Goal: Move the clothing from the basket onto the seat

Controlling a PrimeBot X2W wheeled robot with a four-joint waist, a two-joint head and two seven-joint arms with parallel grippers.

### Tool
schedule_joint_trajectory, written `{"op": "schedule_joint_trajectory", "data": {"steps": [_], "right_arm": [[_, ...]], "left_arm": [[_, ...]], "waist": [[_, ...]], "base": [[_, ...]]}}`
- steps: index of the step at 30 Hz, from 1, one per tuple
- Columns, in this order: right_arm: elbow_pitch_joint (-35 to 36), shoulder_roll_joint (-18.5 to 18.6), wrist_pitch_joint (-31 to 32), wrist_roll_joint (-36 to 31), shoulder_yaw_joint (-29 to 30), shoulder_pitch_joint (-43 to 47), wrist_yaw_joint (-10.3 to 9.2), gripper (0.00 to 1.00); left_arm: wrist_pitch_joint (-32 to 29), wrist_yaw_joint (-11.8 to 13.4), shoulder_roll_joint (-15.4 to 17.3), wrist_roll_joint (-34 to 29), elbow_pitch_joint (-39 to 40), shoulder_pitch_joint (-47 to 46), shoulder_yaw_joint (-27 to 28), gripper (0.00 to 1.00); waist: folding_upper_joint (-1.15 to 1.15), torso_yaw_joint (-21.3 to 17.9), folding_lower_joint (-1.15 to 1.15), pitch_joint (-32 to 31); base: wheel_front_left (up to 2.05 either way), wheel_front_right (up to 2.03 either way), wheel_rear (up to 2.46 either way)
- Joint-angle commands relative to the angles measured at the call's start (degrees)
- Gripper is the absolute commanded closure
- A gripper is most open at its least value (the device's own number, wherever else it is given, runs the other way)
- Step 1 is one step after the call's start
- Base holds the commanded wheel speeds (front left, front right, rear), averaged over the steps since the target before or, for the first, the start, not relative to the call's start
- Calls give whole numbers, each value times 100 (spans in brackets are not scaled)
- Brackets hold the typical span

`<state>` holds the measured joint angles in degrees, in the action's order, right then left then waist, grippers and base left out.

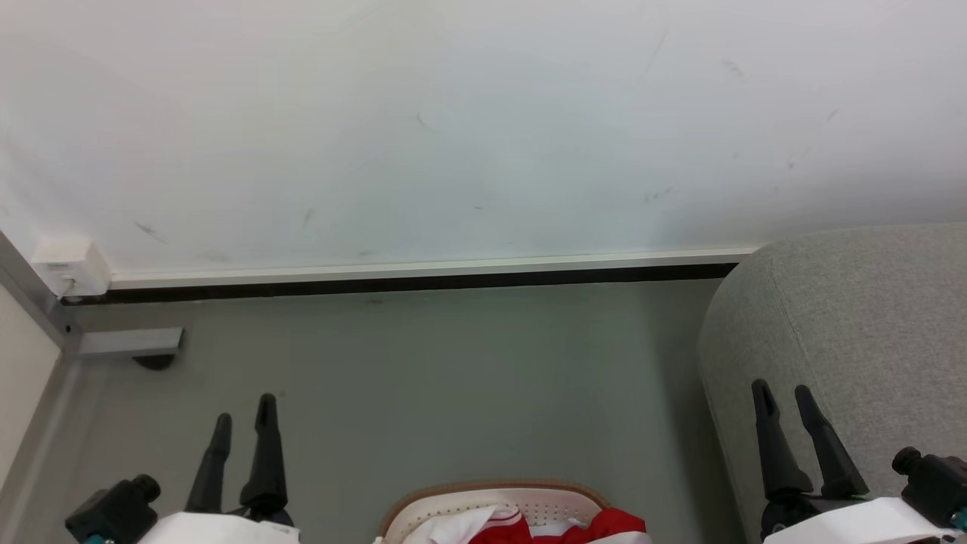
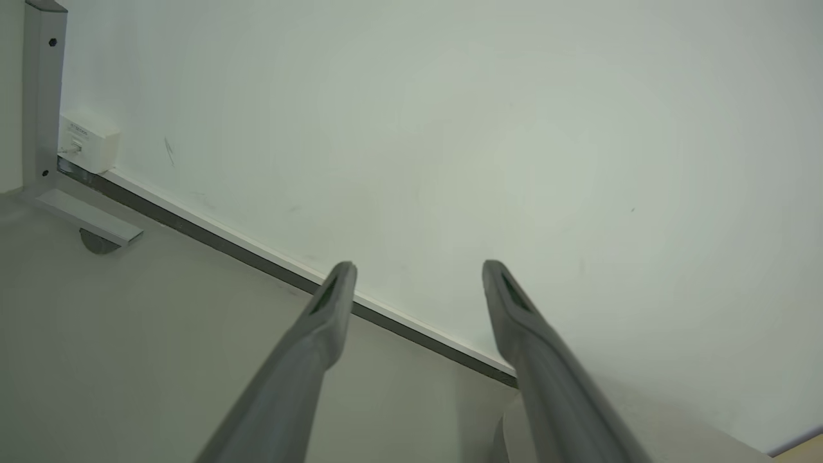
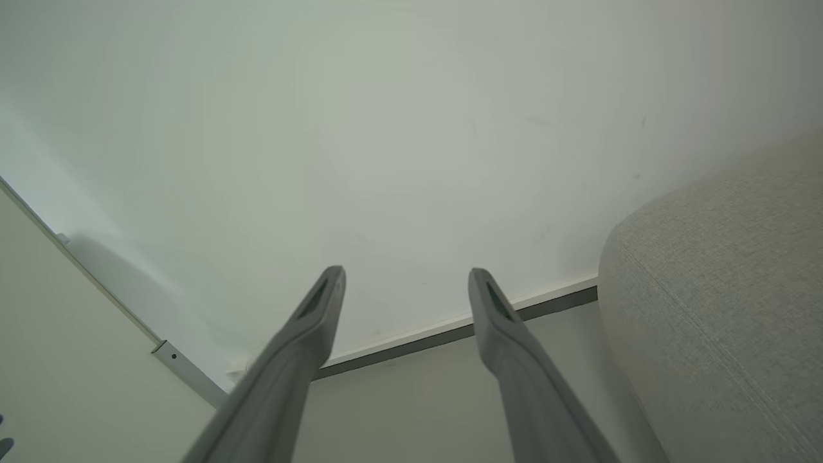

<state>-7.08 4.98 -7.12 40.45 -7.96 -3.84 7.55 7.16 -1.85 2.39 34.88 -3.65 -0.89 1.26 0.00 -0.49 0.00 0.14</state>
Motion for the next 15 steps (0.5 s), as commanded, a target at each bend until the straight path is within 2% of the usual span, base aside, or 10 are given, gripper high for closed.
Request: {"op": "schedule_joint_trajectory", "data": {"steps": [1,15], "right_arm": [[96,42,-54,-182,-22,-92,-6,0],[198,-5,-268,-955,-113,-53,-7,0]], "left_arm": [[49,22,49,-215,80,-5,-5,0],[265,120,56,-1003,185,68,-71,0]], "waist": [[0,-1,0,0],[0,-12,0,-12]], "base": [[0,0,0],[0,0,0]]}}
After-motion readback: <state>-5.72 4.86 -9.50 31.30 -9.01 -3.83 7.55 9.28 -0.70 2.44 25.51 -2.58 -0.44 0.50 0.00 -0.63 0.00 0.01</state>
